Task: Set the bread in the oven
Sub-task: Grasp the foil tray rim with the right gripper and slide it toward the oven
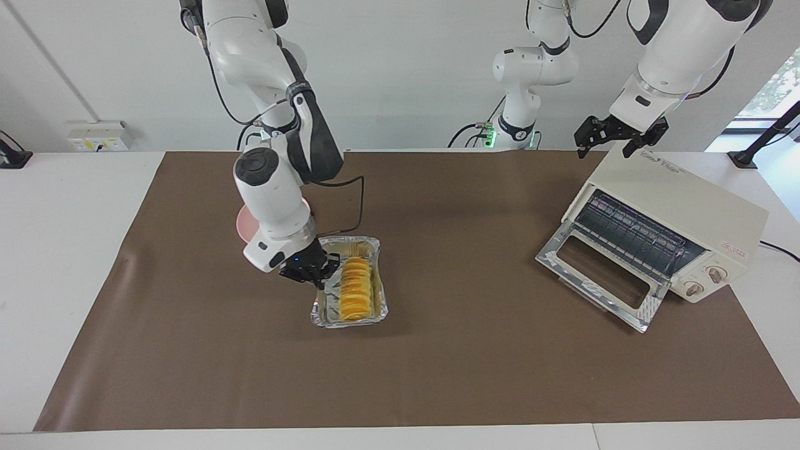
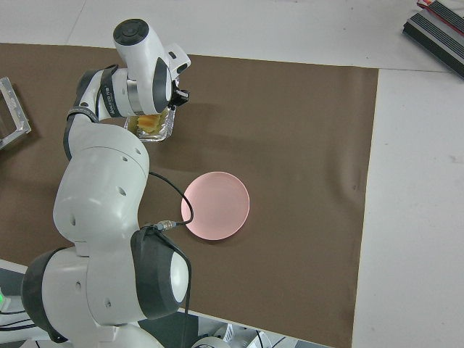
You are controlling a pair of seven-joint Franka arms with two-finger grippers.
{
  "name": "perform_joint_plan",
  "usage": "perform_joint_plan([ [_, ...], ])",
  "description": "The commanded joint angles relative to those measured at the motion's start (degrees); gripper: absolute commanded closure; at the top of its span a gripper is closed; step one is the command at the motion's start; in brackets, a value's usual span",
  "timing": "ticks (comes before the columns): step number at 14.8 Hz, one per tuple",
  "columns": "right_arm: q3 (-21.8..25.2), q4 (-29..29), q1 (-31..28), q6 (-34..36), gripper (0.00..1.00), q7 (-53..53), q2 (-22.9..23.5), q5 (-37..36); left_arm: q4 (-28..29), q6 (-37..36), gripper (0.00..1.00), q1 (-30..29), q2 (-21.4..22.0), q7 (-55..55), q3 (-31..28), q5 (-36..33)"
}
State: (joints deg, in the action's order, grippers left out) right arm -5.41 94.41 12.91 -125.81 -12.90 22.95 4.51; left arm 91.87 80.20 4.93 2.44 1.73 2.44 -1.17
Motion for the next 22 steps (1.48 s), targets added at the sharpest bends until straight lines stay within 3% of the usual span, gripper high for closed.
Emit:
perform_joint_plan([
  [1,0.22,-2.39,4.37,-1.44,1.0,-5.53,2.36,0.76,1.03,-0.04,0.0,-0.53,1.25,-0.24,0.37,-0.76],
  [7,0.22,-2.56,9.84,-6.46,1.0,-11.88,5.88,3.13,1.03,-0.13,0.0,-0.53,1.25,-0.24,0.37,-0.76],
  [16,0.22,-0.72,9.59,-10.15,1.0,-11.71,7.38,3.22,0.94,-0.13,0.0,-0.01,1.25,-0.24,0.46,-0.76],
  [17,0.22,-0.63,9.59,-10.07,0.91,-11.71,7.38,3.22,0.94,-0.22,0.0,0.17,1.25,-0.76,0.46,-0.85],
  [18,0.22,-0.54,9.67,-9.81,0.66,-11.8,7.38,3.22,1.29,-1.26,0.0,0.08,1.43,-0.5,0.46,-0.76],
  [19,0.22,0.16,10.11,-9.89,0.3,-11.88,7.38,3.22,0.77,-0.84,0.0,0.43,1.26,-0.76,0.63,-0.68],
  [20,0.22,1.03,10.2,-10.07,0.03,-11.97,7.2,3.13,0.85,-0.57,0.0,0.52,1.34,-0.42,0.89,-0.67],
  [22,0.22,0.43,10.03,-8.32,0.0,-11.97,6.85,3.13,0.94,-1.09,0.0,0.08,1.43,-0.24,0.81,-0.67],
])
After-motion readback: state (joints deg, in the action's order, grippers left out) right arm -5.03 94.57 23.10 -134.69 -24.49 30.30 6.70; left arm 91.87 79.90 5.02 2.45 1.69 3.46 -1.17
